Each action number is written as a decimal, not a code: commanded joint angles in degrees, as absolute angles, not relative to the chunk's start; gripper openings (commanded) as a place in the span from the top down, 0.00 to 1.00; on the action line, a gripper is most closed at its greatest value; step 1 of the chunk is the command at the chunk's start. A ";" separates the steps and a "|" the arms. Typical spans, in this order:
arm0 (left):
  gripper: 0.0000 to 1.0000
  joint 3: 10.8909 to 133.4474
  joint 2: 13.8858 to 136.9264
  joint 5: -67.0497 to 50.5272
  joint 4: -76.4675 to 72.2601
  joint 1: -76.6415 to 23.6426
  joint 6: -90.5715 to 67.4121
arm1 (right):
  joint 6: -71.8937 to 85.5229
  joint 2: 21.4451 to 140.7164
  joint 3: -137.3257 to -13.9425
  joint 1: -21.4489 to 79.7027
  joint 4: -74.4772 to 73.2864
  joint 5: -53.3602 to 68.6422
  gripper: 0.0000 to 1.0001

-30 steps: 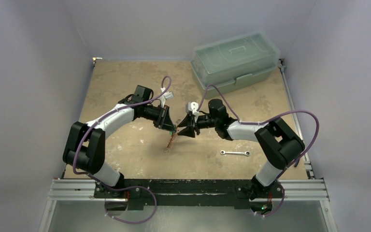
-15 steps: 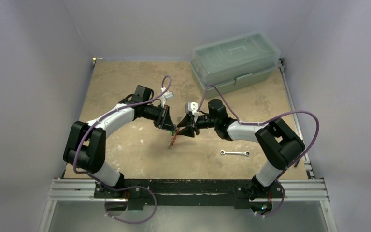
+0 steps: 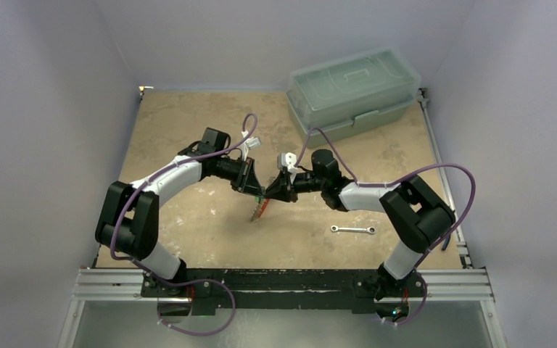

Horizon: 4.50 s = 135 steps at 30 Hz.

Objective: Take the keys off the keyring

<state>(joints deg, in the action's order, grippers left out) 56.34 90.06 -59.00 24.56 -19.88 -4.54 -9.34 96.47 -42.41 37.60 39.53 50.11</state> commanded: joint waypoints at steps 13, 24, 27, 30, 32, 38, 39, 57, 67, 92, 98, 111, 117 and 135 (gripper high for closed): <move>1.00 55.90 89.82 -61.24 20.63 -15.96 -7.96 | -13.27 94.33 -39.73 37.71 41.54 48.26 1.00; 1.00 55.73 90.86 -57.27 21.90 -15.73 -6.90 | -13.23 94.03 -38.17 36.61 43.35 48.30 1.00; 1.00 55.90 90.97 -57.32 22.00 -15.73 -6.70 | -13.27 94.11 -38.19 36.64 43.37 48.82 1.00; 1.00 55.77 90.76 -58.92 21.90 -15.86 -6.59 | -13.27 94.35 -38.98 36.65 42.61 49.55 1.00; 1.00 55.60 90.35 -59.61 21.80 -15.99 -6.68 | -13.40 94.60 -39.46 36.65 42.13 49.61 1.00; 1.00 55.29 89.14 -60.50 21.75 -16.28 -6.72 | -14.07 94.89 -41.60 36.64 37.99 49.60 0.64; 1.00 55.33 89.01 -60.49 21.71 -16.46 -6.62 | -14.14 94.65 -41.95 36.64 37.37 49.57 0.62; 1.00 55.59 89.09 -65.26 21.65 -17.64 -6.62 | -14.20 94.27 -45.86 36.83 31.88 48.65 0.67; 1.00 55.64 89.38 -65.57 21.10 -17.67 -7.41 | -11.34 94.42 -45.24 37.39 35.60 48.98 0.61; 1.00 55.28 89.43 -65.15 20.24 -17.67 -8.16 | -10.57 94.10 -46.66 38.58 34.14 48.69 0.53; 1.00 55.16 89.39 -65.13 20.07 -17.67 -8.19 | -10.81 94.46 -46.99 38.58 34.53 47.17 0.67; 1.00 54.76 88.74 -65.00 19.95 -17.54 -8.39 | -11.18 94.56 -46.39 38.58 34.72 46.58 1.00; 1.00 54.45 88.79 -64.09 19.07 -16.00 -9.54 | -11.97 93.85 -45.28 38.52 34.71 46.14 1.00; 1.00 53.55 90.59 -58.62 18.75 -15.73 -9.10 | -11.93 93.87 -44.08 38.48 36.61 46.51 1.00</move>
<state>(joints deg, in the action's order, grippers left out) 53.76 90.63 -58.87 20.40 -16.12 -9.06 -11.38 95.48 -44.53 38.24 34.00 46.00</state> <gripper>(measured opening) 0.029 0.012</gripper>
